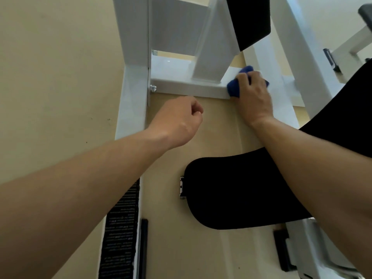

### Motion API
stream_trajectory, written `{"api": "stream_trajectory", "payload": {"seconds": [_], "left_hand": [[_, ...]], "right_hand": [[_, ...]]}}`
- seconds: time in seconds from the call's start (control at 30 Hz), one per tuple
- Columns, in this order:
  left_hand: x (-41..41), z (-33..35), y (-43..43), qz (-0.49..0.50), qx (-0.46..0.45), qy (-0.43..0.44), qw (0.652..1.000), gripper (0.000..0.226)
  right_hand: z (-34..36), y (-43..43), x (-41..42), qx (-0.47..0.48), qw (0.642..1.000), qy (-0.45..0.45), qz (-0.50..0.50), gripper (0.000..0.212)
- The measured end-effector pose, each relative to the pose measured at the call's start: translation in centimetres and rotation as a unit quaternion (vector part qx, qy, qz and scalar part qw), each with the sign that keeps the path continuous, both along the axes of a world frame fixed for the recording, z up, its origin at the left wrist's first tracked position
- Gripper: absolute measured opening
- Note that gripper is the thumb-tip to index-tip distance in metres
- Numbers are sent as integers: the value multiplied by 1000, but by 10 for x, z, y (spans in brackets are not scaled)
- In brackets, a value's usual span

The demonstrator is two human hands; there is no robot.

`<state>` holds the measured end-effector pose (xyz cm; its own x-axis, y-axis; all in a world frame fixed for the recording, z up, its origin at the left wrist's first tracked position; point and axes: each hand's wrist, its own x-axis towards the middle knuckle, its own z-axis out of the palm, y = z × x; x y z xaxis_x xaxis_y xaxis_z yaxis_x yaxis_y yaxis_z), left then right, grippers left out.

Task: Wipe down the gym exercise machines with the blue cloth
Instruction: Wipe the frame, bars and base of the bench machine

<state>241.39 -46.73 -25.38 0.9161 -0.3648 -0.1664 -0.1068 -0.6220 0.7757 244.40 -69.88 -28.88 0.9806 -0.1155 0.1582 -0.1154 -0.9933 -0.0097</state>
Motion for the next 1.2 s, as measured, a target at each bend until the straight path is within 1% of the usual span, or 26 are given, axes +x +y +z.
{"api": "stream_trajectory", "payload": {"seconds": [0.07,0.13,0.17,0.23,0.33,0.4,0.47,0.53,0.6,0.67,0.73,0.83,0.9,1.0,1.1,1.2], "left_hand": [[1,2,2,10,-7,8,1000,18],[3,5,1,15,-13,11,1000,17],[3,6,1,16,-15,10,1000,17],[3,8,2,15,-14,4,1000,18],[-1,13,12,9,-12,-8,1000,17],[-4,17,27,12,-10,-19,1000,18],[-9,21,47,16,0,-32,999,19],[-15,29,70,17,22,-39,999,19],[-20,36,94,32,43,-27,998,19],[-27,39,115,65,61,1,996,19],[-41,41,132,102,79,30,991,20],[-73,49,148,146,104,46,983,23],[-96,58,155,150,118,67,979,25],[-130,75,167,119,164,126,971,29],[-156,102,175,129,192,170,958,30],[-175,135,179,129,219,195,947,31]], "right_hand": [[0,18,8,23,999,-14,43,41],[1,25,11,50,998,-22,39,45],[2,24,12,52,998,-20,38,46],[5,14,10,26,999,-3,24,46],[10,-6,3,4,998,16,-68,45],[13,-13,-3,24,989,-1,-147,46],[15,-8,-8,56,982,-15,-180,44],[15,10,-16,76,984,-20,-161,38],[14,37,-29,75,990,-7,-117,34],[14,67,-48,92,992,22,-82,36],[22,92,-72,130,989,52,-56,40],[43,121,-109,158,983,96,-11,44],[62,137,-131,182,976,122,-4,45],[92,155,-157,209,968,135,-24,40],[125,168,-179,231,959,159,-46,35],[160,180,-198,235,951,197,-33,36]]}}
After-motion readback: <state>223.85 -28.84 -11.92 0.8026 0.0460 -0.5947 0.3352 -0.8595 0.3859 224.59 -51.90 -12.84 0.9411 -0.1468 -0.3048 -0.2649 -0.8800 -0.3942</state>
